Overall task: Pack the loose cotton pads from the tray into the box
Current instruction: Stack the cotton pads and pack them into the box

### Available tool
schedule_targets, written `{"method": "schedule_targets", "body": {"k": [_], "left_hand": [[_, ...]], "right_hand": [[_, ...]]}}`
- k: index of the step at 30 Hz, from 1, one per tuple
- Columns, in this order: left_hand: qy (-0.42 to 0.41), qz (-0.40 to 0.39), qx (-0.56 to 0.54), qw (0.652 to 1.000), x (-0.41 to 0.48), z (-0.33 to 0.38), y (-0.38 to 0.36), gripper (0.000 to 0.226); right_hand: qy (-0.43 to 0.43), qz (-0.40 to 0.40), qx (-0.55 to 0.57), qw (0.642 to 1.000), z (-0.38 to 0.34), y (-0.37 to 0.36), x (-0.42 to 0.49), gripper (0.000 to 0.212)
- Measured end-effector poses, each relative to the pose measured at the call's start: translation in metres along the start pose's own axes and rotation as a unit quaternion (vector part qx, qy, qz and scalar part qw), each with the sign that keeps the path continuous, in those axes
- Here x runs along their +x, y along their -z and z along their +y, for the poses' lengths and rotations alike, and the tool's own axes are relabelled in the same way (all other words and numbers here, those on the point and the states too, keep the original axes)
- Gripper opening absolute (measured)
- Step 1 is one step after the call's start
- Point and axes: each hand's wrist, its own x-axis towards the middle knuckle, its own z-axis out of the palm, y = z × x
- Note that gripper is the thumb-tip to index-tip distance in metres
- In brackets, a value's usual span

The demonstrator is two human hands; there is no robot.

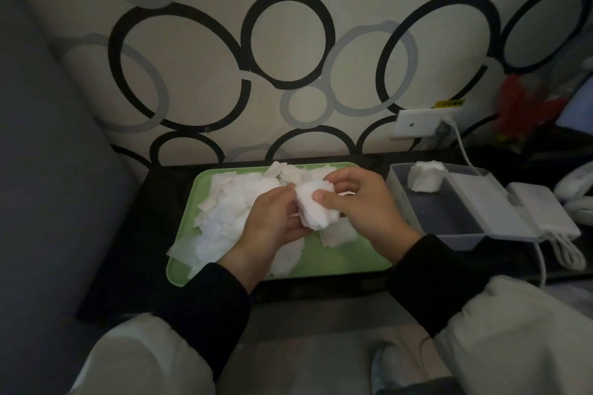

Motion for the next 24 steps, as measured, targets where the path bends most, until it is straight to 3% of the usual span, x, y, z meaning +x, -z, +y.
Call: {"method": "schedule_targets", "body": {"k": [2, 5, 9, 11, 13, 17, 20, 24], "left_hand": [[0.011, 0.002, -0.009, 1.0, 0.0, 0.002, 0.0, 0.033], [-0.054, -0.03, 0.03, 0.998, -0.003, -0.003, 0.002, 0.03], [-0.067, 0.035, 0.04, 0.996, 0.003, -0.003, 0.015, 0.032], [-0.056, 0.07, 0.039, 0.995, 0.008, -0.002, 0.023, 0.029], [-0.048, 0.098, 0.035, 0.993, 0.012, -0.002, 0.028, 0.028], [-0.046, 0.1, 0.04, 0.993, 0.014, -0.001, 0.03, 0.026], [-0.046, 0.098, 0.046, 0.993, 0.014, -0.002, 0.028, 0.028], [-0.048, 0.095, 0.058, 0.993, 0.013, -0.005, 0.027, 0.029]], "right_hand": [[0.005, 0.007, -0.03, 1.0, 0.0, -0.001, 0.0, 0.028], [-0.006, 0.015, -0.046, 0.999, 0.0, -0.001, 0.001, 0.026], [-0.034, 0.038, -0.033, 0.998, 0.004, 0.011, 0.007, 0.006], [-0.007, 0.051, -0.145, 0.988, 0.015, 0.021, 0.012, 0.007], [0.018, 0.015, -0.254, 0.967, 0.024, 0.027, 0.014, 0.007], [0.041, -0.098, -0.4, 0.91, 0.027, 0.016, 0.008, 0.043], [0.06, -0.084, -0.498, 0.861, 0.035, 0.0, 0.008, 0.06], [0.022, -0.066, -0.495, 0.866, 0.04, -0.006, 0.013, 0.062]]}}
